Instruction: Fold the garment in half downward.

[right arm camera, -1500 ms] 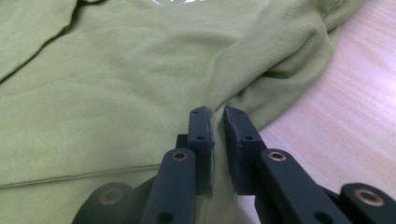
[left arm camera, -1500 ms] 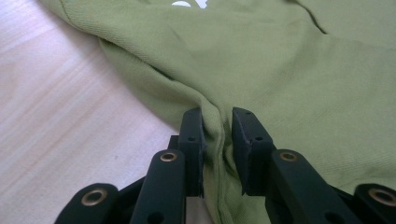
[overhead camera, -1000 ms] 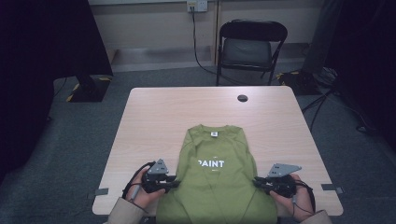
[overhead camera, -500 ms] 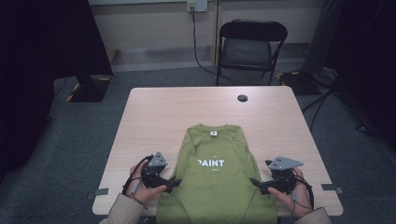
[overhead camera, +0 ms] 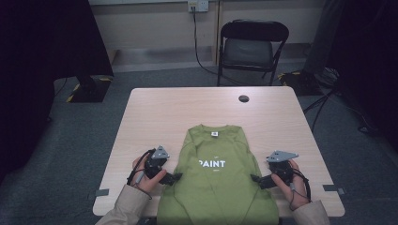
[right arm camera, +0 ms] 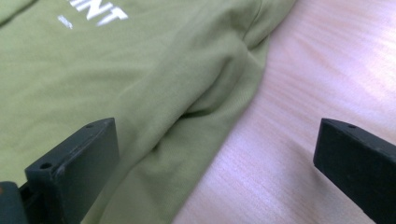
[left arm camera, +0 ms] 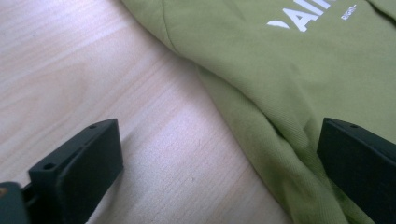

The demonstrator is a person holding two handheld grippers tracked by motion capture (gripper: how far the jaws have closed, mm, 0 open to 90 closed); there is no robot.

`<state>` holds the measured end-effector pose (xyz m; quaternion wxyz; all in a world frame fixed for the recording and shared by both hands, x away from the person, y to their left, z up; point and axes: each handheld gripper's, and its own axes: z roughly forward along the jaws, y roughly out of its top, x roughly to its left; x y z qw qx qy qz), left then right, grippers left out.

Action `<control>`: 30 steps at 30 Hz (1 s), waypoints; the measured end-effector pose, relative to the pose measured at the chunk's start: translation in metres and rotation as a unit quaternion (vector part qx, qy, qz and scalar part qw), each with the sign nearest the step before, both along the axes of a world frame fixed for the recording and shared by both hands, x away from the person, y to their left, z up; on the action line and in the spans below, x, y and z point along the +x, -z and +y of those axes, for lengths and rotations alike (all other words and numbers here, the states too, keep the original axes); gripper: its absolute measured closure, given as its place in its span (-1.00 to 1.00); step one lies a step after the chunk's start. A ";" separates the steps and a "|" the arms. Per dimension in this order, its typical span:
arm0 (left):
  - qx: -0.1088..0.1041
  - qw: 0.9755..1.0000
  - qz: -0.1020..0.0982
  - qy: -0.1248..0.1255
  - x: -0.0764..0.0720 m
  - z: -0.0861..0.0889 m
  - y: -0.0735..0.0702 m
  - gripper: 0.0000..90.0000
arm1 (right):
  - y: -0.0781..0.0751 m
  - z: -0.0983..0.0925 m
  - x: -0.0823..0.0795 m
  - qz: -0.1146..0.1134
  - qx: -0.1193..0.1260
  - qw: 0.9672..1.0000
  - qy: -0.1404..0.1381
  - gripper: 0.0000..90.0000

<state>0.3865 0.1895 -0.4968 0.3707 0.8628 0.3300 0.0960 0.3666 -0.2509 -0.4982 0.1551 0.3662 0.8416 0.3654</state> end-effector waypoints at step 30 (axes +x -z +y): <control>-0.008 1.000 -0.001 -0.011 0.013 -0.007 -0.008 -0.99 | -0.002 0.006 0.009 0.019 -0.005 1.000 -0.011 -1.00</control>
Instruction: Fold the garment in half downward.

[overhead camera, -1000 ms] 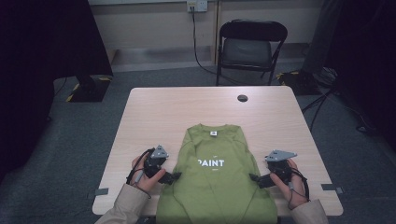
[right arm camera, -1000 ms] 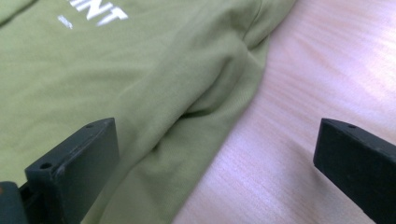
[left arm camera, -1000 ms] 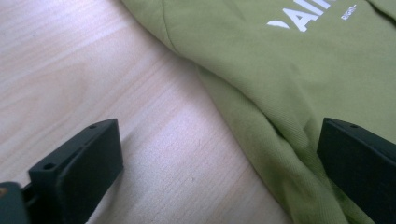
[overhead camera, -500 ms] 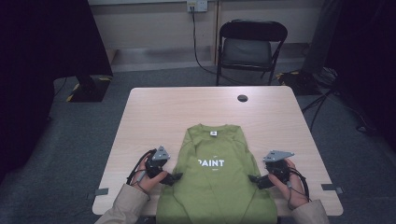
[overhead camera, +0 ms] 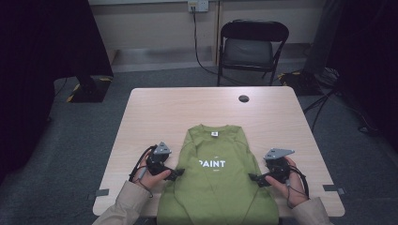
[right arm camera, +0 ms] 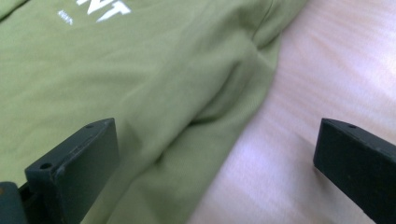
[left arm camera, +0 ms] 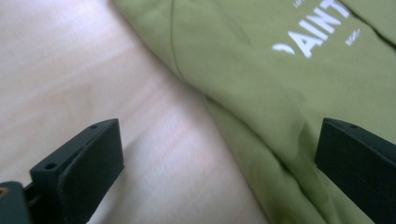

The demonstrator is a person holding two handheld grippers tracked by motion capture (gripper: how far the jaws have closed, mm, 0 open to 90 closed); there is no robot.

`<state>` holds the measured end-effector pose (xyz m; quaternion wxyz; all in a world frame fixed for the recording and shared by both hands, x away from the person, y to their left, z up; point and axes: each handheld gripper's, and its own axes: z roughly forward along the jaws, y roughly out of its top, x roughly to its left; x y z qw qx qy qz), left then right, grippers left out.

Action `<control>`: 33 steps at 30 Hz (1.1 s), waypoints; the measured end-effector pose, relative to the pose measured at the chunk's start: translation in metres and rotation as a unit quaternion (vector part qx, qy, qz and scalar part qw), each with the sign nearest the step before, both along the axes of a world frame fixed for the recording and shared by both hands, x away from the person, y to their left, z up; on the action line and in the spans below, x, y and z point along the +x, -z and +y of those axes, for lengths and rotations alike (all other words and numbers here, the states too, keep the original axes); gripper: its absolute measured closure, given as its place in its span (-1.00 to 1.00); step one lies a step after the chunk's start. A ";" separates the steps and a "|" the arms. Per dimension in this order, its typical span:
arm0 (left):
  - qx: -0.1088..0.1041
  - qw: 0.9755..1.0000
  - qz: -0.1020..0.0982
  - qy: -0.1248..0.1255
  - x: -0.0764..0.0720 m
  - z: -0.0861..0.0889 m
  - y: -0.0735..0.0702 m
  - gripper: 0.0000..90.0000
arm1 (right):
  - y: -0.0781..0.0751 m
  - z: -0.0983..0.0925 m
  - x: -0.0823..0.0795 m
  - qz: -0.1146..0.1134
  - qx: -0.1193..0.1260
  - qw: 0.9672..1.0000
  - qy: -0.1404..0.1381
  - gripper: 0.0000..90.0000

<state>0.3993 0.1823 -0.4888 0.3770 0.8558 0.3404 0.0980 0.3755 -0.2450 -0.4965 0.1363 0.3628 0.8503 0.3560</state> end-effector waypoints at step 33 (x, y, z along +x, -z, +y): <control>-0.020 0.999 -0.015 -0.042 0.100 -0.026 -0.004 -0.85 | -0.017 0.035 0.105 -0.038 0.025 0.999 0.027 -0.90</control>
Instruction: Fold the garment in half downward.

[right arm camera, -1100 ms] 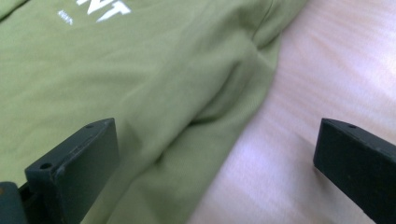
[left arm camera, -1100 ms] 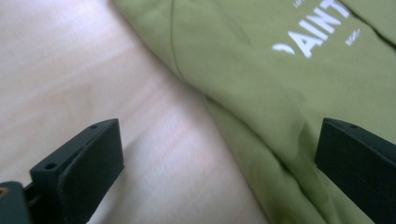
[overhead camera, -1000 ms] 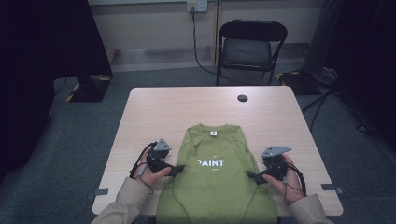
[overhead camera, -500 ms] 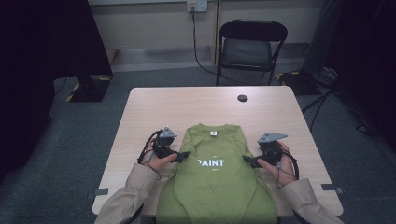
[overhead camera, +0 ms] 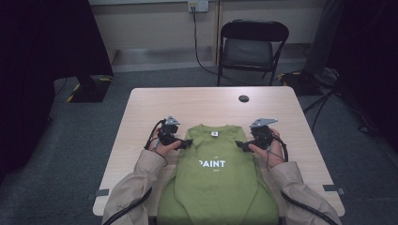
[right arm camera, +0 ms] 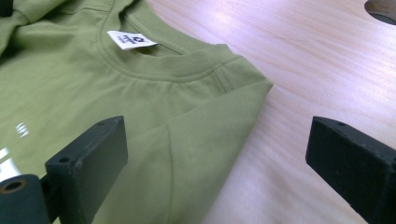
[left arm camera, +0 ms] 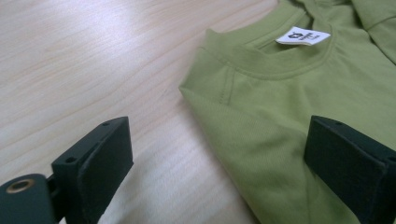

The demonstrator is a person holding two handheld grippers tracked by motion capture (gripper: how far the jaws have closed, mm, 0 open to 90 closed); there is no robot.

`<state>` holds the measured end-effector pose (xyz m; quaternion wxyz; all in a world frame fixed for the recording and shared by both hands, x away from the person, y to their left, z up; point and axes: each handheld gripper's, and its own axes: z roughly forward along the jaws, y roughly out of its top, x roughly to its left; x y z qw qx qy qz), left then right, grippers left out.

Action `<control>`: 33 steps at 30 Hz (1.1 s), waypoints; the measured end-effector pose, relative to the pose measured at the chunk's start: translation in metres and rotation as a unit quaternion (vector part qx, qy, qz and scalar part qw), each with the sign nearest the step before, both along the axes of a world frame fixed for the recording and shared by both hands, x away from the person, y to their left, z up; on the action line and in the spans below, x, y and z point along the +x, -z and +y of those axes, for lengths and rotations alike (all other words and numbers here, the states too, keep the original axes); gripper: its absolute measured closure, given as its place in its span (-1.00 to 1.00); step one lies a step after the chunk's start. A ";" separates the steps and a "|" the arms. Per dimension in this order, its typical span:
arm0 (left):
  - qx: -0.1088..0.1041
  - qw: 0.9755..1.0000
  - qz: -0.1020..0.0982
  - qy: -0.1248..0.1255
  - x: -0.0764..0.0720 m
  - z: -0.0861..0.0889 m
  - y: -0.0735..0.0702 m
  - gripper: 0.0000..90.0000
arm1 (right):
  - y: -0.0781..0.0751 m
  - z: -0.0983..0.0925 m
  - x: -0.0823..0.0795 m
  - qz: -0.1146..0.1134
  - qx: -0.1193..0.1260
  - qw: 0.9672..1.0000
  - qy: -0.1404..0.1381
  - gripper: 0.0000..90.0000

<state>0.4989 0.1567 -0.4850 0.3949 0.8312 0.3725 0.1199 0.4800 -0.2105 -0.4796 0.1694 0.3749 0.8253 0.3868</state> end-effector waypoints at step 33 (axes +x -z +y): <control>0.013 0.999 -0.026 0.023 0.005 -0.012 0.011 0.23 | 0.018 0.002 0.023 0.019 0.029 0.999 0.015 0.49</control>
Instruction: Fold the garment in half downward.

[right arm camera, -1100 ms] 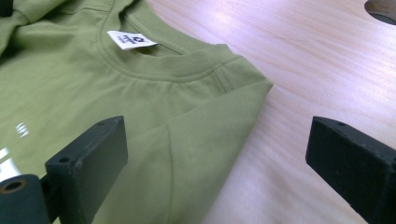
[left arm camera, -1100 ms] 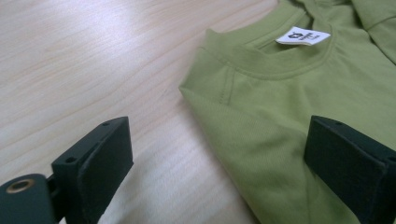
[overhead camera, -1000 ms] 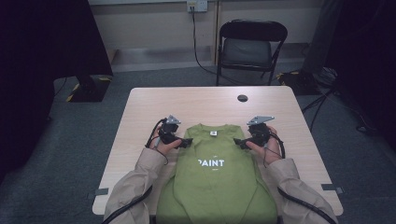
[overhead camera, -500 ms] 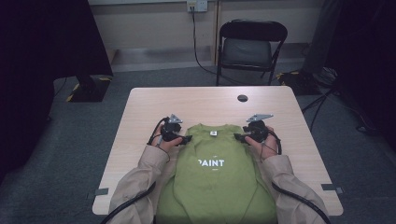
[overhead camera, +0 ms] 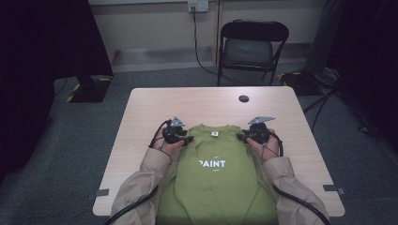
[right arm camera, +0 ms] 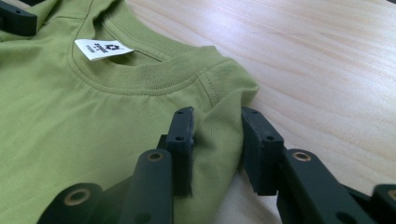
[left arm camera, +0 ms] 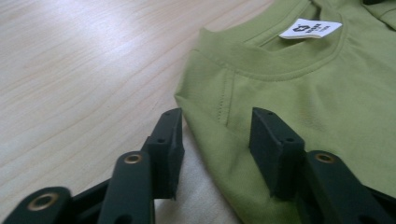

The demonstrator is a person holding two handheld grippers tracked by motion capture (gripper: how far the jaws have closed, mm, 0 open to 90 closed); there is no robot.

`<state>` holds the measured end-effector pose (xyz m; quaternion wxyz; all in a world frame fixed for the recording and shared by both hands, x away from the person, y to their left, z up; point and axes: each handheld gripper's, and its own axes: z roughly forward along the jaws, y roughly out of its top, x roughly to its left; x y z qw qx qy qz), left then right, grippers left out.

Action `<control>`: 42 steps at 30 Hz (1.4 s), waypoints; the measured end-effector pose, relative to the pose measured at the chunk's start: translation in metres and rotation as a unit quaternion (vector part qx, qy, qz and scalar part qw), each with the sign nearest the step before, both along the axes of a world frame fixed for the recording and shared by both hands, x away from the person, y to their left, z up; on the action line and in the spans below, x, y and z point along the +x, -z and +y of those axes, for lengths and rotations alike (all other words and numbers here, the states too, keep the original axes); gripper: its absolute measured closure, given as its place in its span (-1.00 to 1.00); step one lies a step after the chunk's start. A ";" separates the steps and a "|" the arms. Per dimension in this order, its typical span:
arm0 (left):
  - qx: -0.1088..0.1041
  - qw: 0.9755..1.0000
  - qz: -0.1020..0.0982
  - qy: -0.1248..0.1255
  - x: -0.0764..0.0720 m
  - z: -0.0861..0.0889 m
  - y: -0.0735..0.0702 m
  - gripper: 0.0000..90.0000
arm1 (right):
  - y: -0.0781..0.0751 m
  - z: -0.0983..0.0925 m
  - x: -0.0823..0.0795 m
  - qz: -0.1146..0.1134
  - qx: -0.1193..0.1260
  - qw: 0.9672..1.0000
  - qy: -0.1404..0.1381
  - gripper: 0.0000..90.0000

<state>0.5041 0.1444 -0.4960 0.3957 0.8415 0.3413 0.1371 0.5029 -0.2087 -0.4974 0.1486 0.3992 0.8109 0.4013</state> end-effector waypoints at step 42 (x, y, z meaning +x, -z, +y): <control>0.021 0.999 -0.008 0.031 0.017 0.010 -0.044 0.92 | -0.035 -0.012 0.012 -0.004 0.021 1.000 -0.023 0.94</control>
